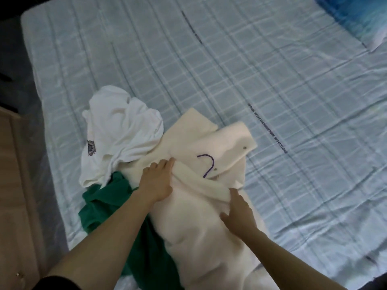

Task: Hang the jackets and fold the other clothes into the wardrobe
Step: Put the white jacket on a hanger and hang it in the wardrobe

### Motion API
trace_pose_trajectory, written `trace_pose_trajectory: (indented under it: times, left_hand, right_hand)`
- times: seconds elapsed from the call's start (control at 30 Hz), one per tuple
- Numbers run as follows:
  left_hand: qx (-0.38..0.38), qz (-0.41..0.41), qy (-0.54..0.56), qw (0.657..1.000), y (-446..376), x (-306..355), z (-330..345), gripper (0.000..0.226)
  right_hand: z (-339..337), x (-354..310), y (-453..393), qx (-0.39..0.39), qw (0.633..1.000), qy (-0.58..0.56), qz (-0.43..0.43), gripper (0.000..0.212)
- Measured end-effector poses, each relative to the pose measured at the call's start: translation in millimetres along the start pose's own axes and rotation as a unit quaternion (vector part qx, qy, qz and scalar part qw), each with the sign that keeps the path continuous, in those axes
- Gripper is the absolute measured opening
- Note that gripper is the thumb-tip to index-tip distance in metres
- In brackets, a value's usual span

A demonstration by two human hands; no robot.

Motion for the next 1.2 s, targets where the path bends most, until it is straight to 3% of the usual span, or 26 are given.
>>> trace_pose_trajectory:
  times: [0.17,0.3,0.4,0.53,0.73,0.87,1.0,1.2]
  left_hand:
    - [-0.010,0.007,0.042,0.999,6.8,-2.7,19.2,0.047]
    - [-0.006,0.025,0.039,0.999,11.4,-6.6,14.3,0.034]
    - [0.026,0.036,0.015,0.999,22.7,-6.2,10.3,0.041]
    - [0.064,0.018,0.098,0.993,48.4,-4.6,1.8,0.035]
    - [0.122,0.008,0.201,0.972,75.7,4.7,-43.9,0.071]
    - [0.214,0.028,0.210,0.954,89.3,31.7,-90.6,0.051]
    - [0.272,0.049,0.199,0.940,110.9,66.9,-138.4,0.038]
    - [0.362,0.100,0.201,0.905,156.9,122.4,-194.1,0.037]
  right_hand:
    - [4.3,11.9,2.0,-0.025,0.999,-0.005,0.036,0.051]
    - [10.2,20.3,8.3,-0.006,0.999,-0.042,-0.003,0.053]
    - [8.9,20.7,16.3,0.012,0.996,-0.075,-0.047,0.049]
    - [-2.4,18.1,32.4,0.046,0.982,-0.145,-0.116,0.036]
    - [-59.2,-2.2,50.0,0.124,0.954,-0.190,-0.198,0.029]
    - [-127.1,-14.5,68.6,0.195,0.940,-0.174,-0.220,0.035]
    - [-186.7,-14.4,92.8,0.260,0.930,-0.136,-0.221,0.020]
    - [-252.7,4.6,161.4,0.346,0.896,-0.127,-0.247,0.026]
Point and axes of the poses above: each hand's wrist, its own y-axis away from the middle knuckle, its own z-axis out of the palm, x = y × z, the point moved 1 cm from there along -y, towards the middle knuckle, and after that the axes turned 9 degrees about z, right-handed, at the moved point
